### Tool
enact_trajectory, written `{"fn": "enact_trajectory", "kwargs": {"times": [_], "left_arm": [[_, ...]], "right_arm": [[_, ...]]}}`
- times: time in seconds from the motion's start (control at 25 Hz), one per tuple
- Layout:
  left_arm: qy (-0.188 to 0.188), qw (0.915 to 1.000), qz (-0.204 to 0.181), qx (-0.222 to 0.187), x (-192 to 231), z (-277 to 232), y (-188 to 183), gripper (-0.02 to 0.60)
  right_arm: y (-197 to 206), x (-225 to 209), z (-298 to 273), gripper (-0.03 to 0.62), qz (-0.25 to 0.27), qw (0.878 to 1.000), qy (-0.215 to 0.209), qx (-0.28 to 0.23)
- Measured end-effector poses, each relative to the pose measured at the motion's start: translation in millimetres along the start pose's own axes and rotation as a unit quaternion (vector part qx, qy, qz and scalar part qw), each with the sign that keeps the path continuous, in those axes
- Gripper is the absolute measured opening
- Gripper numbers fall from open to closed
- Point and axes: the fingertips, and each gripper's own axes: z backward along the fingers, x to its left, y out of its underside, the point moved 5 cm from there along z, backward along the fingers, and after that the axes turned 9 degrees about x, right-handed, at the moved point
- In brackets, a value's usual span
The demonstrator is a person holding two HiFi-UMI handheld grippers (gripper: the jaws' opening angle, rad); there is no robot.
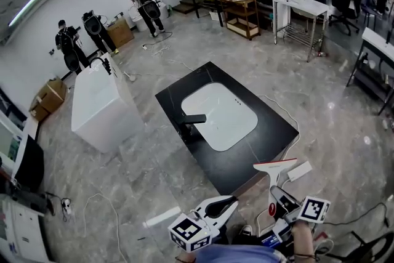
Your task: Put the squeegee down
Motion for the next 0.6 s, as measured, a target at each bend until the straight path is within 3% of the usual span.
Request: {"fn": "enact_trajectory", "kwargs": {"times": [0.16,0.28,0.4,0.52,0.6], "left_arm": [[0.007,1.0000,-0.003,0.003,10,-6,-2,0.026],[0.014,0.9999,-0.006,-0.004,23,-14,-9,0.026],[0.027,0.9996,-0.010,-0.004,37,-26,-16,0.026],[0.048,0.9987,-0.016,-0.004,50,-37,-29,0.026],[0.062,0.9978,-0.024,-0.002,62,-44,-38,0.026]], "right_arm": [[-12,-12,-2,0.049,0.011,0.999,0.031,-0.004],[-22,-7,-13,0.049,0.007,1.000,0.001,-0.016],[-35,-15,-10,0.049,0.015,0.998,0.055,-0.021],[-54,-12,-17,0.049,0.022,0.998,0.051,-0.030],[-70,-19,-22,0.049,0.029,0.995,0.085,-0.032]]}}
